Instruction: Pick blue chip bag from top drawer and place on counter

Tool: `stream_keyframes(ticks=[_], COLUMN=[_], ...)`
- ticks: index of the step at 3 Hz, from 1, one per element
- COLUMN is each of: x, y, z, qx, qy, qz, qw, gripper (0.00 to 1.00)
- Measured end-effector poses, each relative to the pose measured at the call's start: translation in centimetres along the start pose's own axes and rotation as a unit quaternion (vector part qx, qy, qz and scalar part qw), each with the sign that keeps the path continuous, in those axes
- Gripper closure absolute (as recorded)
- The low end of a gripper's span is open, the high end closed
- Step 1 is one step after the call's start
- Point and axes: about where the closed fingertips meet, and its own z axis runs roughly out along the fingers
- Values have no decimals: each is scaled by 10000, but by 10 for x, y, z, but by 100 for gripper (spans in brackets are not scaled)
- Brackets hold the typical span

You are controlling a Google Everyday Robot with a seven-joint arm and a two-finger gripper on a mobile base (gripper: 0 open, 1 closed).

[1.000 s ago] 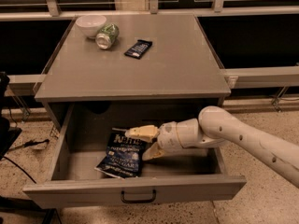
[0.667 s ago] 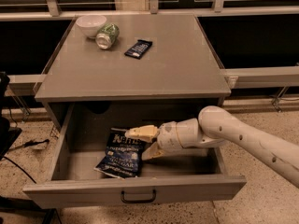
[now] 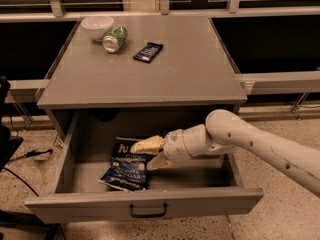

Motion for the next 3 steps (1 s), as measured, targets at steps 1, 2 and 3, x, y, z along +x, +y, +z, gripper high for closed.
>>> stream_keyframes(ticks=[1, 2, 3], x=[-2, -5, -7], y=[1, 3, 4], z=[6, 11, 15], qx=[-343, -690, -1003], qy=[-42, -67, -74], qz=[-136, -299, -467], qw=[9993, 9971, 9938], gripper=[39, 38, 39])
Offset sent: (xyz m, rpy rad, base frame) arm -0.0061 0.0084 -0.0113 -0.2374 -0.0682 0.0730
